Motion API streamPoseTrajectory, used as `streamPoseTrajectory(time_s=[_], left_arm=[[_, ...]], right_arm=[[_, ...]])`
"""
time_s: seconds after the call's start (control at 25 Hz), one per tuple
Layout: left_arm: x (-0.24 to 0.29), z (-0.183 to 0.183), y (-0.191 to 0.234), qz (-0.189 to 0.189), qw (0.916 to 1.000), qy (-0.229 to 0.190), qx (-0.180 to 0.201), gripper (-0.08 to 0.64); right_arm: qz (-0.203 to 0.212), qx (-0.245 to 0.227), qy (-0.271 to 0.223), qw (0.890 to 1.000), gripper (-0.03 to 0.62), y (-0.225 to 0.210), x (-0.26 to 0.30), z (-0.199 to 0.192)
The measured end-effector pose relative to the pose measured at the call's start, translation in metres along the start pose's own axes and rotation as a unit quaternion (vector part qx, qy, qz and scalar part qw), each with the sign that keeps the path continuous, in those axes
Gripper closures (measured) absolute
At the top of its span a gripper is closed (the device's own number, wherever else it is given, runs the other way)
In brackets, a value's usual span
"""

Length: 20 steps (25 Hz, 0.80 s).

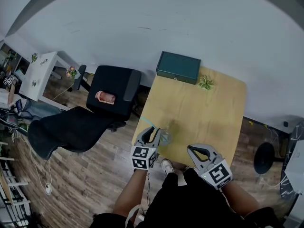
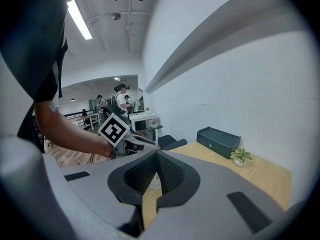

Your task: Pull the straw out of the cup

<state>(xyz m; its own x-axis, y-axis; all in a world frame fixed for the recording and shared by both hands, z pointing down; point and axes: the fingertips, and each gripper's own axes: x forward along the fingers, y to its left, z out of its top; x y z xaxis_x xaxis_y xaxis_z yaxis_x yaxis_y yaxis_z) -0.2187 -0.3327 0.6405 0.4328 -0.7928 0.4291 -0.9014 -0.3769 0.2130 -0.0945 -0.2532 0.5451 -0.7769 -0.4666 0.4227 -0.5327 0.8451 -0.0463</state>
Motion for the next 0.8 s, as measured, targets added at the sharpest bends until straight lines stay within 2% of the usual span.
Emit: streamPoseTrajectory(time_s=[0.16, 0.48, 0.68, 0.8], left_arm=[[0.002, 0.005, -0.001, 0.002, 1.0, -0.006, -0.001, 0.497], [-0.005, 0.017, -0.01, 0.008, 0.9996, -0.026, -0.005, 0.509], [-0.022, 0.039, -0.02, 0.021, 0.9983, -0.055, -0.001, 0.509], [-0.033, 0.054, -0.03, 0.024, 0.9968, -0.075, 0.011, 0.509]], right_arm=[[0.009, -0.007, 0.004, 1.0, 0.574, 0.004, 0.0, 0.0], [0.008, -0.012, -0.004, 1.0, 0.574, -0.004, -0.002, 0.003], [0.018, -0.008, -0.021, 1.0, 0.574, -0.002, 0.001, 0.013], [0.024, -0.021, -0.027, 0.999, 0.574, -0.002, 0.0, 0.02]])
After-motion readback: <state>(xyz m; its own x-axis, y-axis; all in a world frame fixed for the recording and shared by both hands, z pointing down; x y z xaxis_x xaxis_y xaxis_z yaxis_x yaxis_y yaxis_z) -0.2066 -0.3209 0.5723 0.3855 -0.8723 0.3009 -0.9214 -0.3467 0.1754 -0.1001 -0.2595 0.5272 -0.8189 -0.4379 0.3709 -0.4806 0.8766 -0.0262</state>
